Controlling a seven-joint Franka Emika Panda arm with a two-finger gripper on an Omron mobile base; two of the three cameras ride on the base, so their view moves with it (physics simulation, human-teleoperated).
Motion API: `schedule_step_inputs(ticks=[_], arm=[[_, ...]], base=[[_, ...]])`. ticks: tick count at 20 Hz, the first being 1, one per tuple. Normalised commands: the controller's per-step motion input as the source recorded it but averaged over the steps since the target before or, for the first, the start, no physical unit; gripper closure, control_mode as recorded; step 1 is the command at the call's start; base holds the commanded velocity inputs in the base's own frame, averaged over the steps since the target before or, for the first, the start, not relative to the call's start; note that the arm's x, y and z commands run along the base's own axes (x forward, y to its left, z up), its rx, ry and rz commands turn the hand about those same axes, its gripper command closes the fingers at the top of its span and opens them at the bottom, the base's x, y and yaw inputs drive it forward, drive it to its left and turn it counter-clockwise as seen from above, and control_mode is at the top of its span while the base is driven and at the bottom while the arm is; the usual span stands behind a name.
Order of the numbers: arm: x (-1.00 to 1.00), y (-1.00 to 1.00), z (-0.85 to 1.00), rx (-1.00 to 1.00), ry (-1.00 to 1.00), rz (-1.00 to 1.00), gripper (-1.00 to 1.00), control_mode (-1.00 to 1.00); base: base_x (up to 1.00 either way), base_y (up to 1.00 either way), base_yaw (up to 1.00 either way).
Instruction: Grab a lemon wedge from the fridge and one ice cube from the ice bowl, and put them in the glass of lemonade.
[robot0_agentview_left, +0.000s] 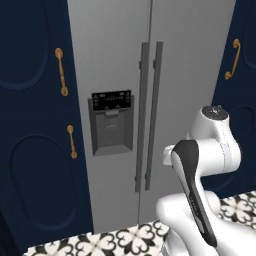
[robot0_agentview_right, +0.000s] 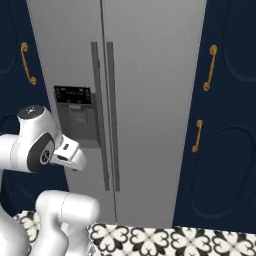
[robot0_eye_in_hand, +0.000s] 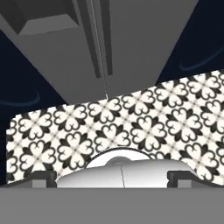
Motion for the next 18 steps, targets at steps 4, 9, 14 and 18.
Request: schedule_step_inputs(ticks=[4,9,14,18], arm=[[0.00,0.00,0.00,0.00,0.00,0.00,-1.00,1.00],[0.00,-0.01,-0.09,0.00,0.00,0.09,-1.00,-1.00],[0.00,0.00,-0.11,0.00,0.00,0.07,-1.00,-1.00],[0.11,-0.03,-0.09,0.00,-0.03,0.01,-1.00,-1.00]], base=[[-0.13,-0.04,0.16],[0.00,0.00,0.00],[0.00,0.00,0.00],[0.00,0.00,0.00]])
